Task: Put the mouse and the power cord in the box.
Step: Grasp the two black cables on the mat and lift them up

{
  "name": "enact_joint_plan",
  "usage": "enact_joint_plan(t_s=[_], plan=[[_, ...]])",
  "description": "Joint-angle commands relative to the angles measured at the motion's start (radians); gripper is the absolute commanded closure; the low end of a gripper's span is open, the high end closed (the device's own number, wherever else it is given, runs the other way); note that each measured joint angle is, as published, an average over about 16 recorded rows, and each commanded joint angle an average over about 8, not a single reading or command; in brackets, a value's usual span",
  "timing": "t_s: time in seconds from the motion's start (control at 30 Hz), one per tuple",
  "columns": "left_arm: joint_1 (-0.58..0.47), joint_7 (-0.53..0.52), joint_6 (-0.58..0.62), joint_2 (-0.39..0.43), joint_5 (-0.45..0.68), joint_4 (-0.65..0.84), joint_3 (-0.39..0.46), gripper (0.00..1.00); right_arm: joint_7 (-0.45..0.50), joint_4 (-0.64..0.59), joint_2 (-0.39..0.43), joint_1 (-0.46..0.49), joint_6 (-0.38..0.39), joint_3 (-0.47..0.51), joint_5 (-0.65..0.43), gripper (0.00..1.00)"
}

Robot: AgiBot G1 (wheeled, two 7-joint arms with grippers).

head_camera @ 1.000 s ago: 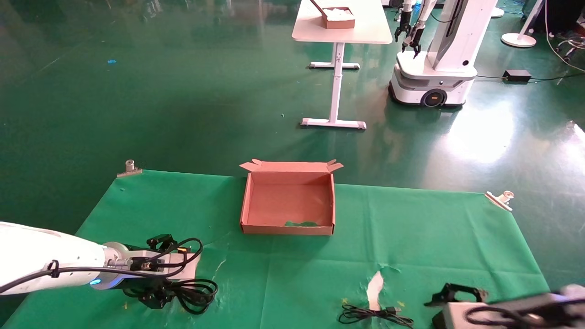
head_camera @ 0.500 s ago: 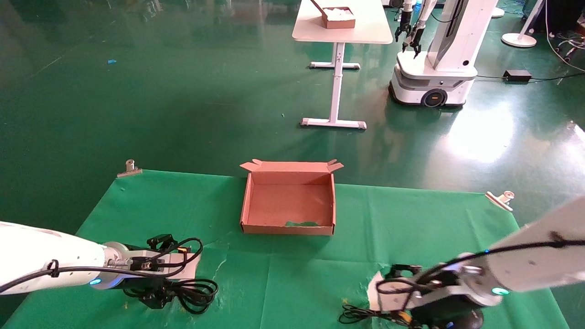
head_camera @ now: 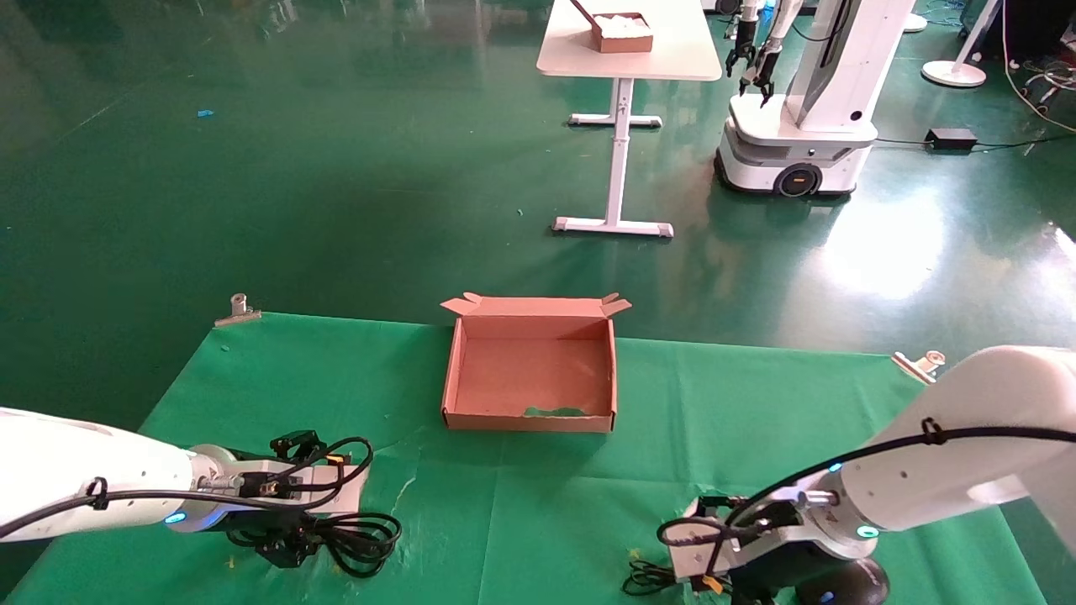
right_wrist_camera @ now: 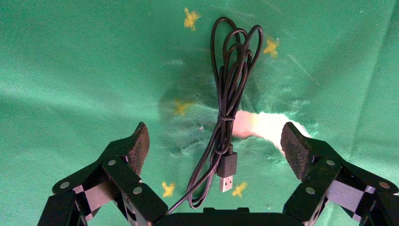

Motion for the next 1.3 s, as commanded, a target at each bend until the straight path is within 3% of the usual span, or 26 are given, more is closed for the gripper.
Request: enact_joint_plan(t_s=[0.03,1.3], plan=[[0.000,0.000,0.000,0.000,0.000,0.000,0.000,1.00,-0.001,-0.011,-0.006,0.002,0.001,-0.002,-0.003,1.00],[0.000,0.000,0.001,-0.001,-0.001,-0.001,0.000,1.00,0.001,0.013,0.008,-0.003,-0.002,0.004,0.006,1.00]])
